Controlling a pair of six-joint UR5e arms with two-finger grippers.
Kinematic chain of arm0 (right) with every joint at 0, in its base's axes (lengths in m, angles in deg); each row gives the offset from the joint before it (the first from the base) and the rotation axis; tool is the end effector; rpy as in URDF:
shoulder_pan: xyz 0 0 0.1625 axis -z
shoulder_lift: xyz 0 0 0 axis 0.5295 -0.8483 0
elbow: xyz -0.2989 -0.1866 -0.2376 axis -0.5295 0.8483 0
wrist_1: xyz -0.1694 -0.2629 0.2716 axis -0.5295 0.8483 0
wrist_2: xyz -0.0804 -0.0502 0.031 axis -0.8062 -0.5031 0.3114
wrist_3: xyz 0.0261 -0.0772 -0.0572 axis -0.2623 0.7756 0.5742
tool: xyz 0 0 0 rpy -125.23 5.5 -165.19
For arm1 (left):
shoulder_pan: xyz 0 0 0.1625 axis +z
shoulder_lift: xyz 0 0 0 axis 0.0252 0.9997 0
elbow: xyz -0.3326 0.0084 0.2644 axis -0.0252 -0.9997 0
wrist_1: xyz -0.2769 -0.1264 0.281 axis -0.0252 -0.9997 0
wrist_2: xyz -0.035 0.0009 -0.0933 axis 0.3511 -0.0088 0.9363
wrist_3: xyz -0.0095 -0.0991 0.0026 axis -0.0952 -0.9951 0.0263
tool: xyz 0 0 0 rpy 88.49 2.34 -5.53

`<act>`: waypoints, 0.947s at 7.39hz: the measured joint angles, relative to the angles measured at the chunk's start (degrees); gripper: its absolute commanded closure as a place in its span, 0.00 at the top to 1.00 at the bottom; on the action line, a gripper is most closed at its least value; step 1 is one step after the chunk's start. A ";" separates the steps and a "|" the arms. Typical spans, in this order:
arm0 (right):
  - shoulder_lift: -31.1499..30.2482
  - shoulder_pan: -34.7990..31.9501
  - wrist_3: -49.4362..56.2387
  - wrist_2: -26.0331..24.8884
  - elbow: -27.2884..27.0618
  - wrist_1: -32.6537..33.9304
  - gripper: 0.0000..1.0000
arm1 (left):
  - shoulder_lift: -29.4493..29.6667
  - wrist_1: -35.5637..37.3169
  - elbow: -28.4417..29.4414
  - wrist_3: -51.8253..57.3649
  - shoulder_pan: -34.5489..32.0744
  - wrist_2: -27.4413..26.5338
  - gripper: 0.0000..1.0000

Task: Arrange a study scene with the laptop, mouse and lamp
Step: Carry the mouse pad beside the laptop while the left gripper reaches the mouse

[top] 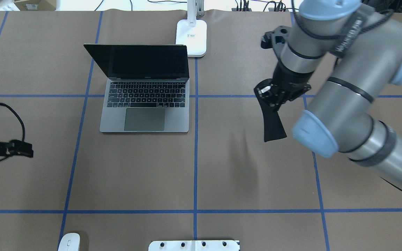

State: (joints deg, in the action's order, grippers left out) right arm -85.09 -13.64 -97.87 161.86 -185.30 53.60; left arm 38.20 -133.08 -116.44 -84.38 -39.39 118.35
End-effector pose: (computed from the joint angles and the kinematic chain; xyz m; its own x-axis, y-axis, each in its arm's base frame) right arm -0.3724 -0.4901 0.1911 0.6877 -0.2371 0.6862 0.2525 0.9643 0.0802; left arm 0.2452 -0.3345 0.4489 0.7072 -0.1244 -0.6960 0.1320 0.9903 -0.0430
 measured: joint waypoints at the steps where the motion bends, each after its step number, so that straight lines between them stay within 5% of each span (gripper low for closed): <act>1: 4.20 0.24 2.89 0.31 5.47 0.31 0.15 | -0.74 1.95 -2.15 -4.07 4.43 -2.11 0.99; 4: 12.56 0.42 8.56 1.43 20.26 -2.13 0.15 | -0.84 7.89 -8.34 -18.19 18.47 -6.86 0.99; 7: 13.76 1.21 9.65 1.47 25.30 -5.77 0.16 | 1.17 7.93 -9.01 -25.95 30.75 -12.95 0.99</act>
State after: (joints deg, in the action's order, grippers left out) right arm -71.33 -12.43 -88.22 163.34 -160.00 47.82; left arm 39.37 -125.15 -125.45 -110.33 -8.64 105.39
